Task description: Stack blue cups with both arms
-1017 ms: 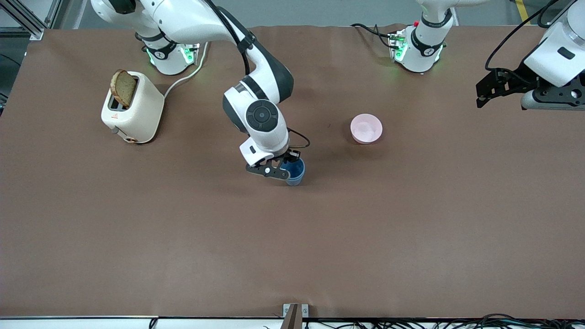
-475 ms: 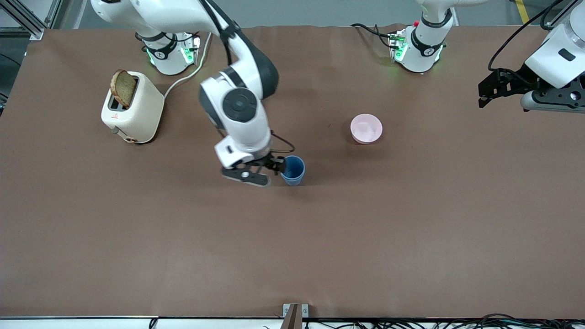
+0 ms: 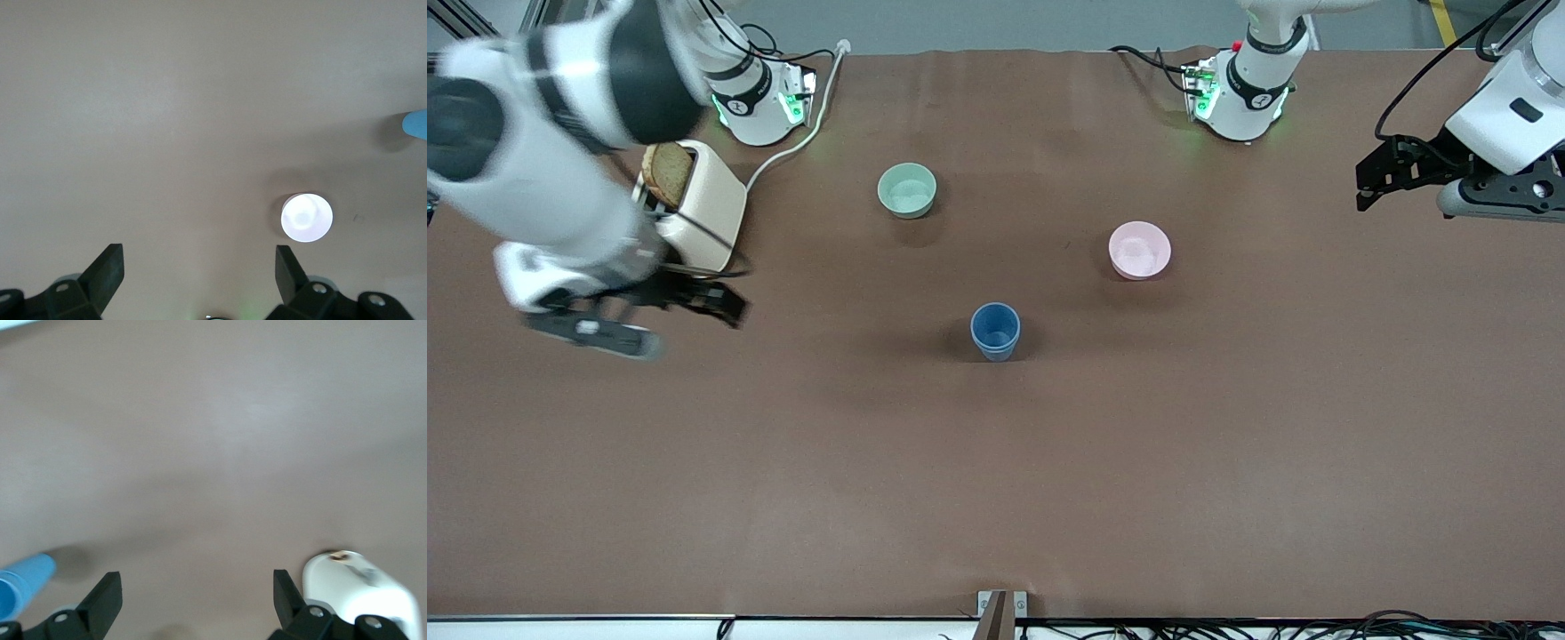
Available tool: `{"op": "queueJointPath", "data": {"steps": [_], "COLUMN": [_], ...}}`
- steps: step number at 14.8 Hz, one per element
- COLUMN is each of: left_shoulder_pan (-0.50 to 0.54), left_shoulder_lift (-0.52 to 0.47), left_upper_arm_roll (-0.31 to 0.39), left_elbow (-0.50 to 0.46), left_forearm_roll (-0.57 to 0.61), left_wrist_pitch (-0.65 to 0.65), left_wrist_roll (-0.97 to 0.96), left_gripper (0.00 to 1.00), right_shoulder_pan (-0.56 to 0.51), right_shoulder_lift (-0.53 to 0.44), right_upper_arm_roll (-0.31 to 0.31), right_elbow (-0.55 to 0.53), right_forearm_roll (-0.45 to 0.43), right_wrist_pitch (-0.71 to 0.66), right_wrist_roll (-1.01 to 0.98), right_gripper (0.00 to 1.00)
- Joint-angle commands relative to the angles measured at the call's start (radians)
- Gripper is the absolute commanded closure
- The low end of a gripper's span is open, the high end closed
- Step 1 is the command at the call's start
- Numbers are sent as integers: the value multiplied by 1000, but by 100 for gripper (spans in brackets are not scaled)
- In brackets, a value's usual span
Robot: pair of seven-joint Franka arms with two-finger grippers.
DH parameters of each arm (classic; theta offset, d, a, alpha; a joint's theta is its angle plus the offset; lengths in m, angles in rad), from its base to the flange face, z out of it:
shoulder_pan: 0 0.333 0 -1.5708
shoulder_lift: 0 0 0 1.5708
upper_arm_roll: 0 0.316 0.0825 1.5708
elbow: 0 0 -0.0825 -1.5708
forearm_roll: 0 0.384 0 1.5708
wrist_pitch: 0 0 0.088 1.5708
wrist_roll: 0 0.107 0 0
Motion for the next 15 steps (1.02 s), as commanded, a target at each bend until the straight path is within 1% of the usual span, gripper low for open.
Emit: {"op": "queueJointPath", "data": {"steps": [1, 4, 6, 8, 11, 13, 15], "left_shoulder_pan": [2, 2, 2, 2, 2, 2, 2], "left_shoulder_lift": [-29, -28, -28, -28, -26, -19, -13], "left_upper_arm_roll": [3, 3, 3, 3, 3, 4, 7], "left_elbow": [-29, -29, -27, -27, -22, -15, 0], "left_forearm_roll": [-10, -10, -10, -10, -10, -9, -9], "left_wrist_pitch": [15, 15, 15, 15, 13, 12, 12], "left_wrist_roll": [-2, -8, -8, -10, -8, -2, 10], "left_gripper": [0, 0, 0, 0, 0, 0, 0], "right_shoulder_pan": [-134, -264, -341, -349, -338, -326, -329], "right_shoulder_lift": [-79, -140, -155, -171, -178, -186, -195], "right_upper_arm_roll": [24, 21, 24, 20, 30, 32, 30], "right_elbow": [-74, -135, -151, -122, -1, 11, -5], "right_forearm_roll": [2, 2, 8, 6, -6, -10, -6], "right_wrist_pitch": [-38, -47, -50, -67, -183, -220, -211], "right_wrist_roll": [-130, -297, -395, -420, -419, -406, -382], "right_gripper": [0, 0, 0, 0, 0, 0, 0]}}
